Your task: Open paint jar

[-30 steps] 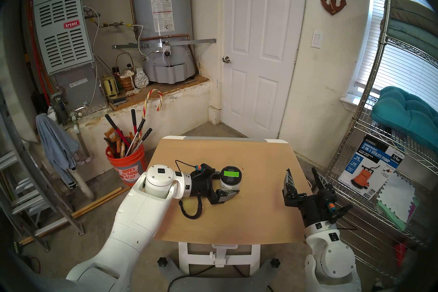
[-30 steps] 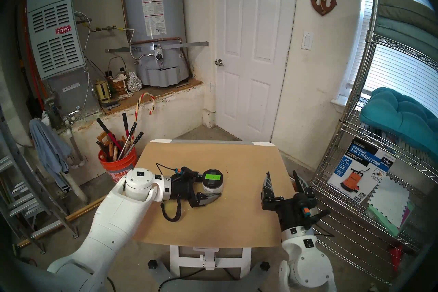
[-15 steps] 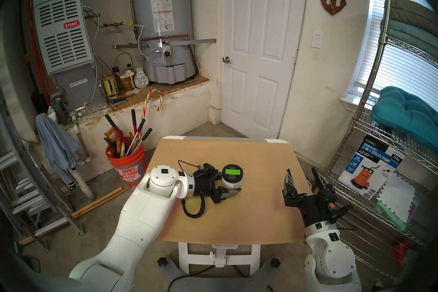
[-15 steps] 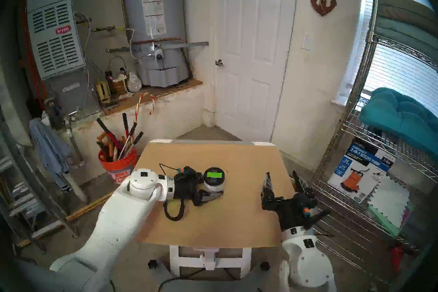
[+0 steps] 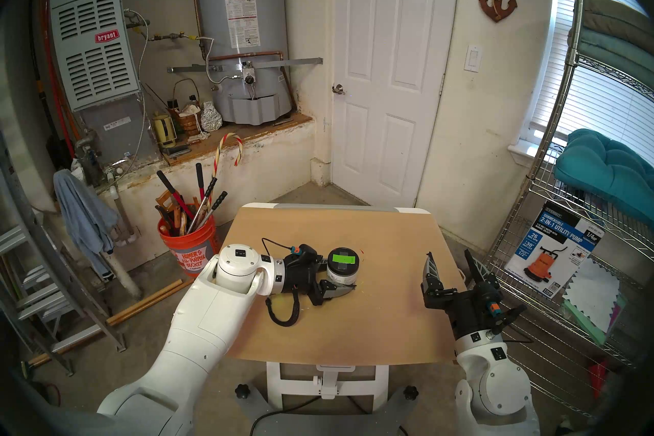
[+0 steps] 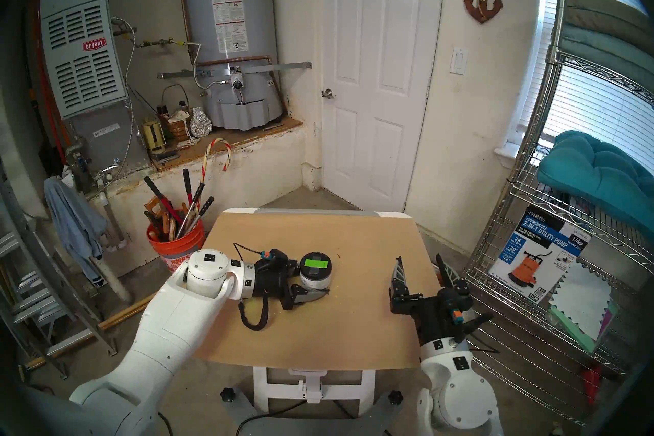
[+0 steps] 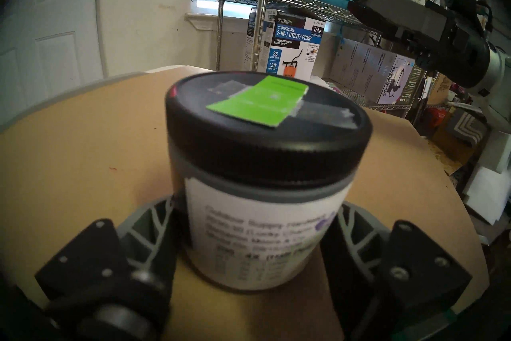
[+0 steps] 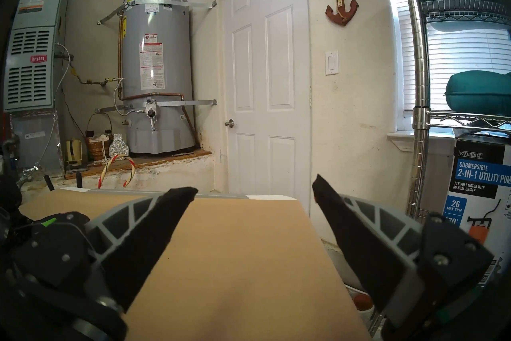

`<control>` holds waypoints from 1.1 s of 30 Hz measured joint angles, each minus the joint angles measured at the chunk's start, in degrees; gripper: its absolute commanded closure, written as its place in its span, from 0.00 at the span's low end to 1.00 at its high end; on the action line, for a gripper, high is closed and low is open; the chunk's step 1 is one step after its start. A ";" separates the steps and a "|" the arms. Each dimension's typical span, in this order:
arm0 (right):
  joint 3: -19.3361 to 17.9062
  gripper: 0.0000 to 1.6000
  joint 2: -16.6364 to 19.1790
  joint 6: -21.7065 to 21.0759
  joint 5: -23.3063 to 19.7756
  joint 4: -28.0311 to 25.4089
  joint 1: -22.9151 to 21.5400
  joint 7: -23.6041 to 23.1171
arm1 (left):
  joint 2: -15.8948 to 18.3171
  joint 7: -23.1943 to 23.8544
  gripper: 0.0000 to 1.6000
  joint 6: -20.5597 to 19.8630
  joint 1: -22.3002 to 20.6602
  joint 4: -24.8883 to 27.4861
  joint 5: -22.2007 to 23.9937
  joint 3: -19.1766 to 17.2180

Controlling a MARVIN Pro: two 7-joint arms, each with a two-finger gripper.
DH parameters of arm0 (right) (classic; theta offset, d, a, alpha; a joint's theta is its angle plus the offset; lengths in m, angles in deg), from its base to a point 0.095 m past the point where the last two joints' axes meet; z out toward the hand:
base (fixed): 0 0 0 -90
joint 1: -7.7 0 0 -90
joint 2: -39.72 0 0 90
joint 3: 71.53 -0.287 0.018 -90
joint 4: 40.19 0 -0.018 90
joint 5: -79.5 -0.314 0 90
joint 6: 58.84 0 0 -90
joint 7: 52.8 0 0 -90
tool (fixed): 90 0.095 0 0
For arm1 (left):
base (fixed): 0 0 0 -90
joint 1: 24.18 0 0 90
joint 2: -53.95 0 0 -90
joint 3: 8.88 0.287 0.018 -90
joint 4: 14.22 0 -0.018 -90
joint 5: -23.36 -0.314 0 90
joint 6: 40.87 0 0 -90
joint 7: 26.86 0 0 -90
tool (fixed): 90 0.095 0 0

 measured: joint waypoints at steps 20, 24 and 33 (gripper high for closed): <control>0.10 0.00 4.37 -8.00 -10.33 -3.57 0.18 -11.83 | -0.08 0.44 1.00 1.64 -0.21 -0.34 -0.59 1.14; 0.29 0.00 4.94 -8.93 -10.86 -3.60 0.44 -13.00 | -0.05 0.50 1.00 1.61 -0.35 -0.31 -0.74 1.40; 2.86 0.00 6.22 -9.53 -11.07 -2.83 1.32 -15.99 | 0.12 0.82 1.00 0.79 -0.75 -0.30 -0.93 1.73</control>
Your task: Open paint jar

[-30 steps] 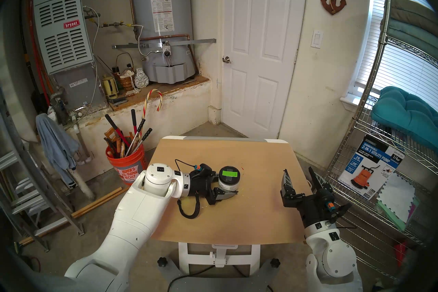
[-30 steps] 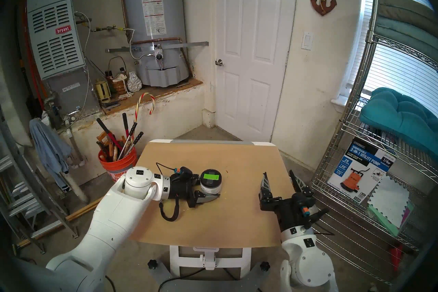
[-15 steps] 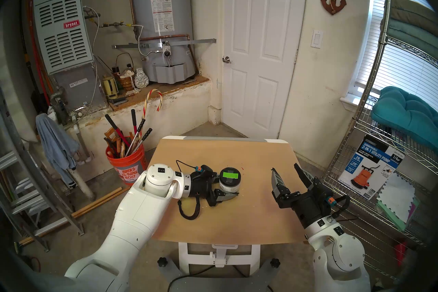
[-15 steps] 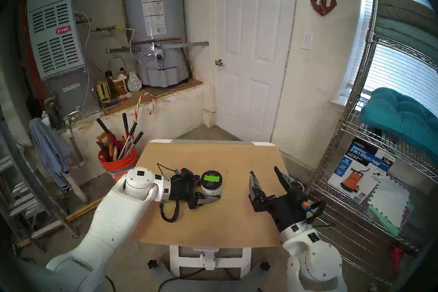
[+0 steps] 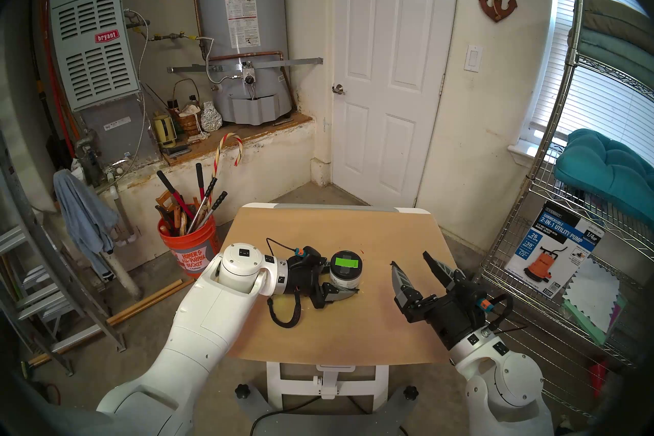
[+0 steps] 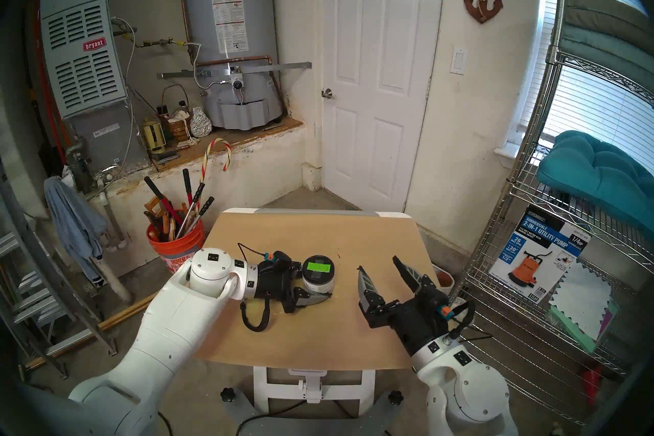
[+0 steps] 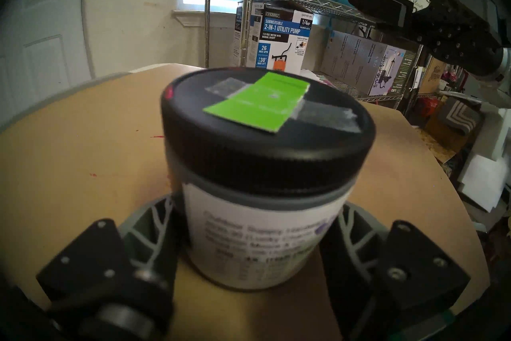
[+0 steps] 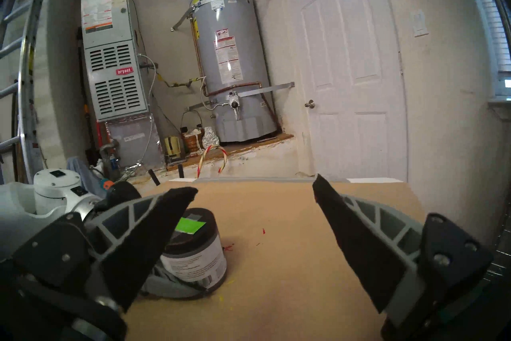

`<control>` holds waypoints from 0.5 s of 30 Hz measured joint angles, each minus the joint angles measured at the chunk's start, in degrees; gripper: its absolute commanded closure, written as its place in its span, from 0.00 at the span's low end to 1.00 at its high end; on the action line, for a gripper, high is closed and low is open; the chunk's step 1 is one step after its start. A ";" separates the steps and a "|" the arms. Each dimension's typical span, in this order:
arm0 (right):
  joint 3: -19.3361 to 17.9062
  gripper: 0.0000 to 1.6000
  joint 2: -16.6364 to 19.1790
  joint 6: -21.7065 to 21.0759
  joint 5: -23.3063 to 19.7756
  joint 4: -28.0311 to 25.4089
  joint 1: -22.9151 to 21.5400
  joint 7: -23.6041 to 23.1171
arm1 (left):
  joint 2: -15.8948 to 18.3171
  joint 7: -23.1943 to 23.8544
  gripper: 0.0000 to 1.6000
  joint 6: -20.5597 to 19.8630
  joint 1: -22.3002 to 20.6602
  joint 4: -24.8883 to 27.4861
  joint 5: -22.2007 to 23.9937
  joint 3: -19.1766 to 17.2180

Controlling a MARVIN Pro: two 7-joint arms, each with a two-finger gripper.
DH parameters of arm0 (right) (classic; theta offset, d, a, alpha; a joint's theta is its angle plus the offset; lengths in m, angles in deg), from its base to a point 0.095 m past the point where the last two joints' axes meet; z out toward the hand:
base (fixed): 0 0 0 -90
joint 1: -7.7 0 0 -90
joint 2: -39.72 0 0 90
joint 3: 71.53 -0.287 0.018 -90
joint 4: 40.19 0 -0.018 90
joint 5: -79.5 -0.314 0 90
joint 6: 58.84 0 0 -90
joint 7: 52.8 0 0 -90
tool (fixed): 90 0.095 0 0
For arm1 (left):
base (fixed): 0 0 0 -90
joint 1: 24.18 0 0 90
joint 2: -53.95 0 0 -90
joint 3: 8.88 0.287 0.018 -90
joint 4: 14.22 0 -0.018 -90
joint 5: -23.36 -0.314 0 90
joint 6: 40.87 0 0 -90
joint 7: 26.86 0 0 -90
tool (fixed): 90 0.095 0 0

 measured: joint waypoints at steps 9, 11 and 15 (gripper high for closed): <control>4.34 0.00 1.03 -0.48 2.24 0.29 -0.80 -1.84 | 0.05 0.31 1.00 -0.15 -0.13 -0.18 0.12 -0.03; 5.06 0.00 1.19 -0.64 3.01 0.29 -0.98 -1.96 | 0.05 0.36 1.00 -0.14 -0.13 -0.22 0.17 -0.06; 6.38 0.00 1.41 -0.70 5.08 0.39 -1.25 -1.96 | 0.05 0.44 1.00 0.07 -0.12 -0.25 0.18 -0.11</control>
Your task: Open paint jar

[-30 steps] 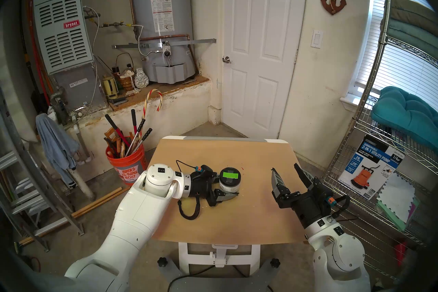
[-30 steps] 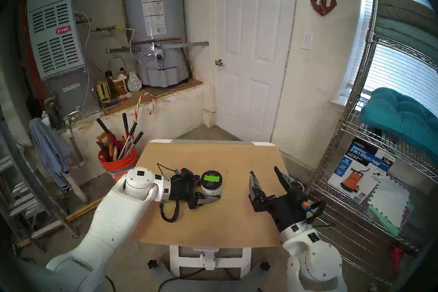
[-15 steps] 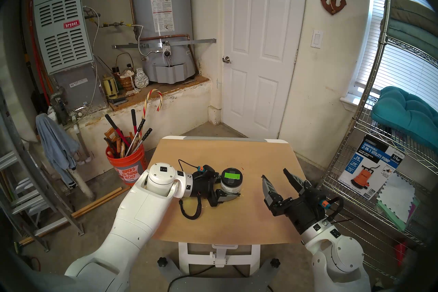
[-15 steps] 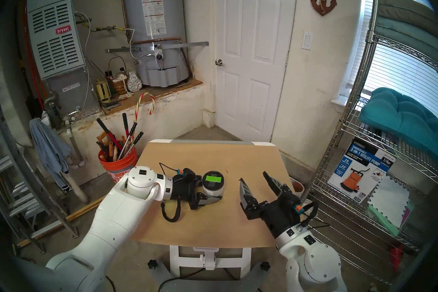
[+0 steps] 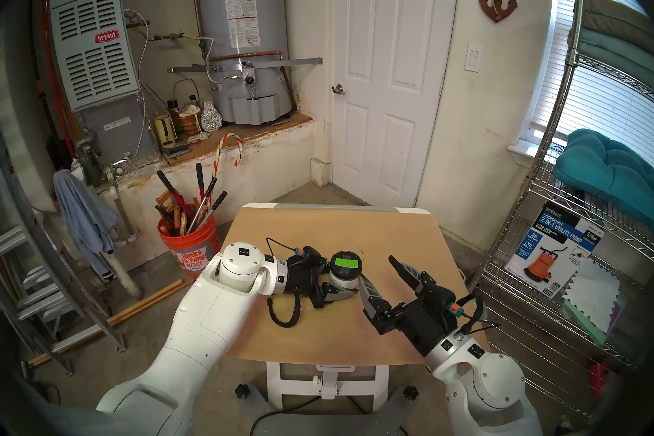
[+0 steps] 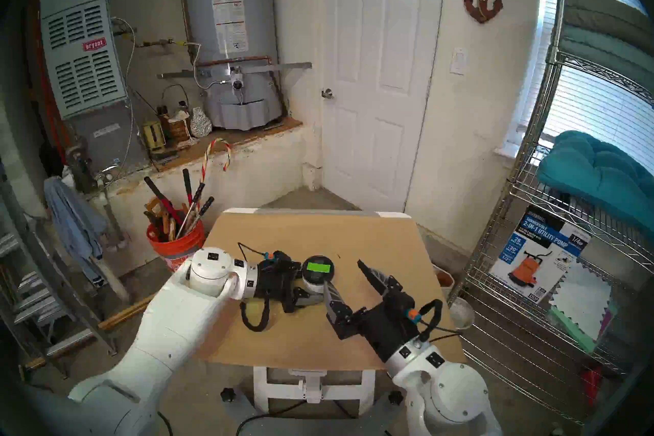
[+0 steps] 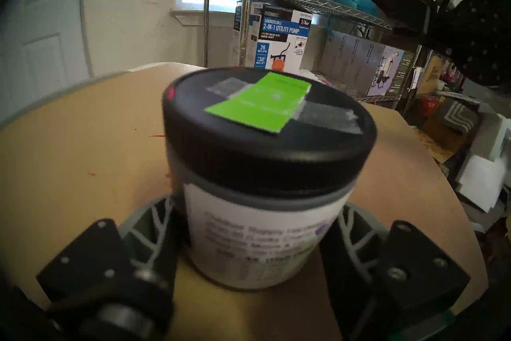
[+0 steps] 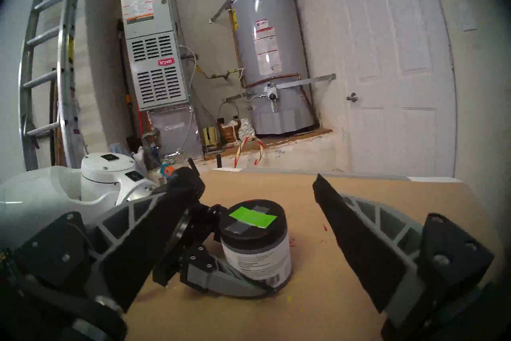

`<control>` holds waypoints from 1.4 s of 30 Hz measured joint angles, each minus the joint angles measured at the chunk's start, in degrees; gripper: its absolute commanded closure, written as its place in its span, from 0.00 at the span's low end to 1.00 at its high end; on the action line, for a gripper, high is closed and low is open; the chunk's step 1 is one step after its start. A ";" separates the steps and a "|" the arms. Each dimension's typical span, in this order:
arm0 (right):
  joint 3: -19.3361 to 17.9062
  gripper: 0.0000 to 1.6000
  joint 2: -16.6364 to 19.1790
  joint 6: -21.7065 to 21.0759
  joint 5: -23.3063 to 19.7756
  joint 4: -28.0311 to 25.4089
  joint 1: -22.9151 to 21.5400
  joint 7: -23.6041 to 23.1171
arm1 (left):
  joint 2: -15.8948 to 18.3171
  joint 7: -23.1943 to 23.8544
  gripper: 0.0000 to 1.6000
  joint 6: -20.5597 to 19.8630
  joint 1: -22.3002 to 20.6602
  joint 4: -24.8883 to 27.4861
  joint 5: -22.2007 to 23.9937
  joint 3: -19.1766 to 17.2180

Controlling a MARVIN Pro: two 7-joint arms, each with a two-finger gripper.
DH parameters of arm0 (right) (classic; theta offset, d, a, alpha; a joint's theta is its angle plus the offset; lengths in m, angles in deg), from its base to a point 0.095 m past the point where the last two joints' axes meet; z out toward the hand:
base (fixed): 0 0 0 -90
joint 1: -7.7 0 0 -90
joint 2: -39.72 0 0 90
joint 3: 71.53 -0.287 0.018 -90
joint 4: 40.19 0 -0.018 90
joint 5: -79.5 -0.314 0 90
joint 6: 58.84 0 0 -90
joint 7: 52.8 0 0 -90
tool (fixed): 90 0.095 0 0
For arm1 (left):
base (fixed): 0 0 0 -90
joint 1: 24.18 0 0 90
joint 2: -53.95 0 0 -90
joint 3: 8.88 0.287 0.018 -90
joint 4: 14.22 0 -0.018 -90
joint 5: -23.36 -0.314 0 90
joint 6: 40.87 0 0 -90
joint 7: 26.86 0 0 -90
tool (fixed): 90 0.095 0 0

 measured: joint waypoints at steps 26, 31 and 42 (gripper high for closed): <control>7.22 0.00 3.36 7.22 11.79 5.18 -3.26 3.57 | 0.06 0.70 1.00 1.14 0.53 0.13 -0.04 -0.64; 7.82 0.00 3.29 8.10 13.53 7.34 -4.52 4.02 | 0.06 0.83 1.00 1.34 0.67 0.18 -0.02 -0.80; 10.88 0.00 3.32 8.35 14.73 10.70 -8.65 9.27 | 0.09 1.18 1.00 1.43 0.96 0.39 -0.03 -1.10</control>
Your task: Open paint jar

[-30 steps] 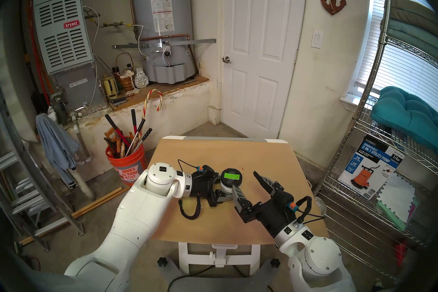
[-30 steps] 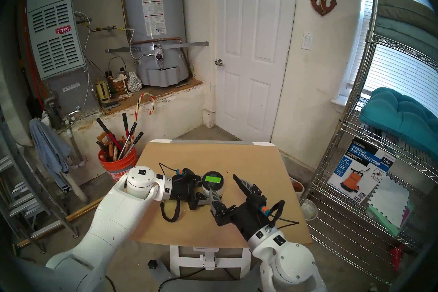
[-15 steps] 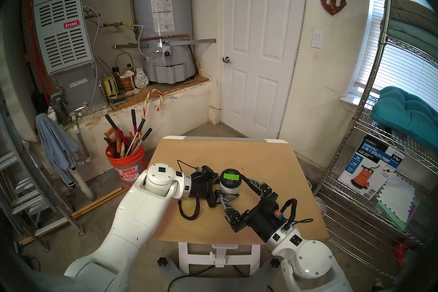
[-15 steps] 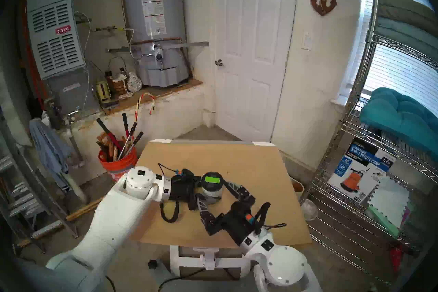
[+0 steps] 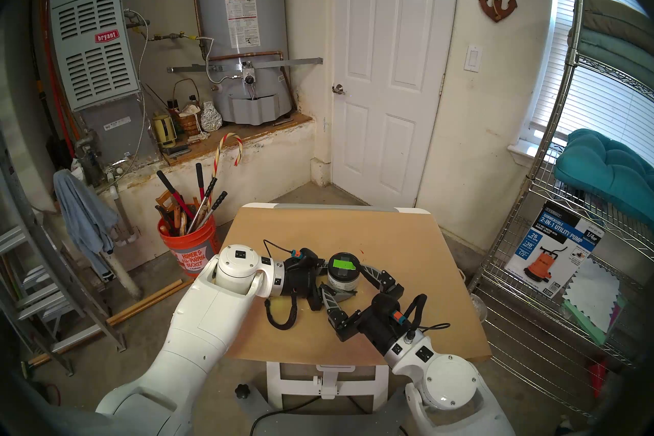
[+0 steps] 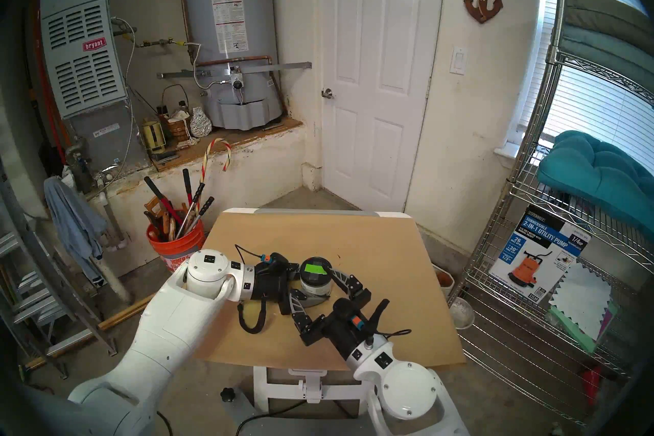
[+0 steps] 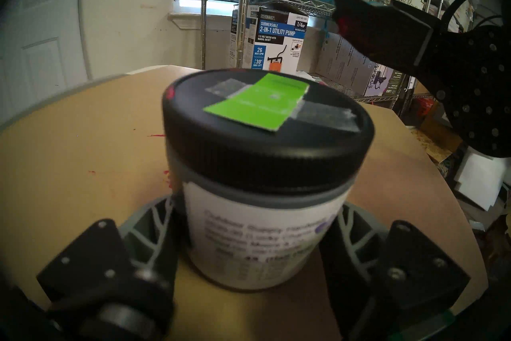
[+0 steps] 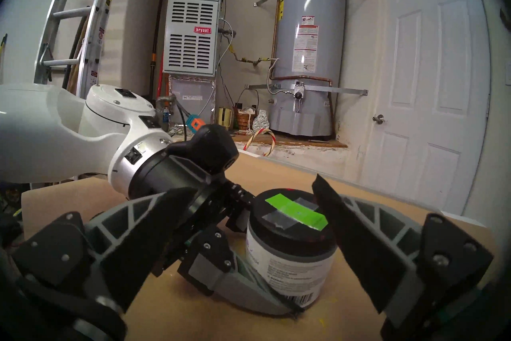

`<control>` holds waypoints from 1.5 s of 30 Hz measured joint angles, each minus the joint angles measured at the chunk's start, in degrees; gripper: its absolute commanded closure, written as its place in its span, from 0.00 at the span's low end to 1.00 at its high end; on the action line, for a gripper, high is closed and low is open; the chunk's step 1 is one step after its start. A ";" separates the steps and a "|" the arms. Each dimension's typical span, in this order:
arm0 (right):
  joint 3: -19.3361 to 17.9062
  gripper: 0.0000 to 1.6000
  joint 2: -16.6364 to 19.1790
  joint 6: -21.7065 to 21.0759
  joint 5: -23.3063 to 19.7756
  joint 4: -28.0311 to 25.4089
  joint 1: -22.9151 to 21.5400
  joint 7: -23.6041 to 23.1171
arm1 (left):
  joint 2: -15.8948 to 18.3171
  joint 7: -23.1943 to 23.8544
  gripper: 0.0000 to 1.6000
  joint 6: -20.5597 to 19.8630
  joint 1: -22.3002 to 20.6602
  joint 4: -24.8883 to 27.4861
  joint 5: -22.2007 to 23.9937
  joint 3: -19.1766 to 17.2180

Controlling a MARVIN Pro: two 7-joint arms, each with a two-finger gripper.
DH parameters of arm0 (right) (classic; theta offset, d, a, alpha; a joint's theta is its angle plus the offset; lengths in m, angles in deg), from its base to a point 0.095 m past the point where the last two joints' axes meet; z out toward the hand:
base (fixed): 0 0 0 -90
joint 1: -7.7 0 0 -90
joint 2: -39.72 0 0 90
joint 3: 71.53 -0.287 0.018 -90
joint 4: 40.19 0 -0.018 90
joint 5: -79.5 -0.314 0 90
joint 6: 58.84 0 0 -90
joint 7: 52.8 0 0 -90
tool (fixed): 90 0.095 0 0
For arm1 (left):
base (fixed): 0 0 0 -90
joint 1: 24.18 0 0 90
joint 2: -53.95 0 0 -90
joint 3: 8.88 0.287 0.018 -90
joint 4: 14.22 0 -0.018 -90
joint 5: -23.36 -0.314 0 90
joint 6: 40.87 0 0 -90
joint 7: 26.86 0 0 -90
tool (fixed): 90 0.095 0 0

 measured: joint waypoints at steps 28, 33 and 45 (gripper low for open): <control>2.99 0.00 -0.04 -6.46 -0.88 5.11 -6.57 7.87 | 0.00 0.76 1.00 -0.14 0.04 0.00 -0.15 -0.34; 3.65 0.00 0.00 -6.47 -1.21 6.05 -7.40 9.15 | -0.06 0.77 1.00 -0.23 -0.01 -0.01 -0.25 -0.37; 3.69 0.00 -0.03 -6.56 -1.84 6.73 -7.86 10.80 | -0.37 -0.25 1.00 -0.20 0.02 -0.05 -0.40 -0.54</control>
